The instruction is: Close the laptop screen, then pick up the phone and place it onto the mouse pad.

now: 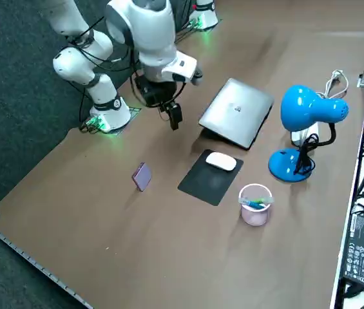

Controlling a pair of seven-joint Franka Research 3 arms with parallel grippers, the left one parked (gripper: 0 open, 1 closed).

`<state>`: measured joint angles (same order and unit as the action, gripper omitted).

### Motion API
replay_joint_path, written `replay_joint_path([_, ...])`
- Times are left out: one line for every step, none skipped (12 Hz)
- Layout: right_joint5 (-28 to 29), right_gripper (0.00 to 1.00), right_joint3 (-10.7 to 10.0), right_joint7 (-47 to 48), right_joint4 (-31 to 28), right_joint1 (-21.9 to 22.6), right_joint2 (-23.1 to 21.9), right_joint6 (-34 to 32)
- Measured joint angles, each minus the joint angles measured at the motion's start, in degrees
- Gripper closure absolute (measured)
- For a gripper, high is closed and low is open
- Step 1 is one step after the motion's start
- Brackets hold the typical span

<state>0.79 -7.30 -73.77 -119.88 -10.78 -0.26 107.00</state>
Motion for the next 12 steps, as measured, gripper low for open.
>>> replay_joint_path([-0.02,0.0,0.0,-11.21,-2.25,-2.86,-0.26,2.52])
replay_joint_path([-0.03,0.0,-0.02,-16.04,-3.33,-4.4,-0.28,4.06])
replay_joint_path([-0.03,0.0,-0.03,-20.03,-4.42,-5.87,-0.28,5.75])
replay_joint_path([-0.03,0.0,-0.03,-23.77,-5.52,-7.06,-0.28,7.49])
replay_joint_path([-0.03,0.0,-0.04,-27.03,-6.65,-7.96,-0.28,9.18])
replay_joint_path([-0.03,0.0,-0.03,-29.56,-7.8,-8.62,-0.28,10.84])
replay_joint_path([-0.03,0.0,-0.03,-31.97,-9.15,-9.13,-0.28,12.88])
replay_joint_path([-0.03,0.0,-0.02,-34.13,-10.65,-9.64,-0.29,15.29])
replay_joint_path([-0.03,0.0,-0.02,-36.11,-12.26,-10.27,-0.29,17.9])
replay_joint_path([-0.03,0.0,-0.02,-38.09,-13.83,-10.93,-0.29,20.44])
replay_joint_path([-0.03,0.0,-0.02,-39.84,-15.22,-11.5,-0.3,22.6])
replay_joint_path([-0.03,0.0,-0.01,-41.32,-16.57,-12.03,-0.3,24.71])
